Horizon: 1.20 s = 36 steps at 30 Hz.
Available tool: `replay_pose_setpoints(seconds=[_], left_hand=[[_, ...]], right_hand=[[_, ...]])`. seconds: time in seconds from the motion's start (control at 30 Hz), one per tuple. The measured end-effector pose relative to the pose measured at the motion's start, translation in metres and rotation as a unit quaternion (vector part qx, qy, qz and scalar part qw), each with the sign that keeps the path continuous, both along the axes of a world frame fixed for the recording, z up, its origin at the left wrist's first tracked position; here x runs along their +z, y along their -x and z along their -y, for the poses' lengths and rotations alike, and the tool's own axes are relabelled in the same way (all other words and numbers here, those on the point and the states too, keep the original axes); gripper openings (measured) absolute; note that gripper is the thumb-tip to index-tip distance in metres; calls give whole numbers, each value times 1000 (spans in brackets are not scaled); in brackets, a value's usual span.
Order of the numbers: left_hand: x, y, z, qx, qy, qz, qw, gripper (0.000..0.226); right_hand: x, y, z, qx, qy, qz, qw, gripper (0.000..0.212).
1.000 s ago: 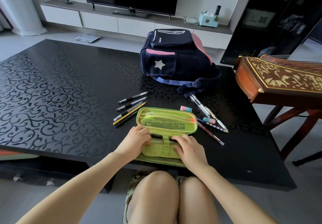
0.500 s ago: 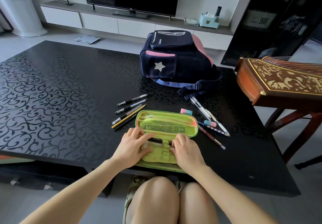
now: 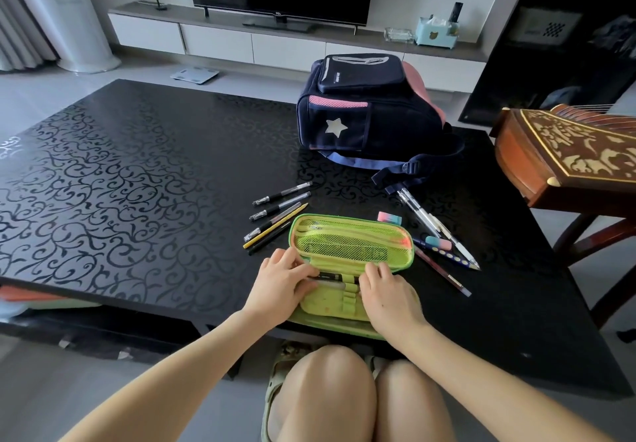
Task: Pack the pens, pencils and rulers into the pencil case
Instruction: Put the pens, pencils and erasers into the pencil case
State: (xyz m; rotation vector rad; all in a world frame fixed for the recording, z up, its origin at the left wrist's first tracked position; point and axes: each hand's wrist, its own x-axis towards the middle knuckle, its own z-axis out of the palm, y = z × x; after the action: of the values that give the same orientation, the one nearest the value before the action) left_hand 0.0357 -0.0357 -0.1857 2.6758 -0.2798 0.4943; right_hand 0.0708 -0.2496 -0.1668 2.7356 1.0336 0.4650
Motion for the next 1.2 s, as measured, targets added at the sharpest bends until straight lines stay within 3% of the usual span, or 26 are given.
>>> replay_pose_setpoints(seconds=[0.07,0.13,0.2,0.27,0.5,0.6,0.77,0.9,1.07,1.2], left_hand=[[7,-1,-4,19,65,0,998,29],[13,-8,-17,114,131,25,984,19],[16,-23,-39,219,95,13,971,11],[19,-37,-57,259,32,-66,963,15],[31,-64,-66,184,-74,-203,959,19],[40,-71,-66,152,-165,-253,941,15],[53,-80,-57,120,-261,-303,909,22],[56,-85,-58,116,-252,-321,905,33],[59,-84,-63,121,-183,-337,916,78],[59,-74,-63,128,-164,-321,924,89]], right_hand=[[0,4,3,9,-8,5,1000,23],[1,4,9,36,-21,14,999,15],[4,2,11,40,-53,18,998,19],[8,-2,8,32,-69,25,997,29],[15,-5,7,4,-77,23,997,31],[13,-3,14,-6,-65,10,998,15],[15,3,20,-29,-53,-17,998,16],[17,5,22,-41,-49,-27,998,13],[14,5,25,-55,-49,-46,996,17],[11,5,26,-53,-49,-50,996,20]])
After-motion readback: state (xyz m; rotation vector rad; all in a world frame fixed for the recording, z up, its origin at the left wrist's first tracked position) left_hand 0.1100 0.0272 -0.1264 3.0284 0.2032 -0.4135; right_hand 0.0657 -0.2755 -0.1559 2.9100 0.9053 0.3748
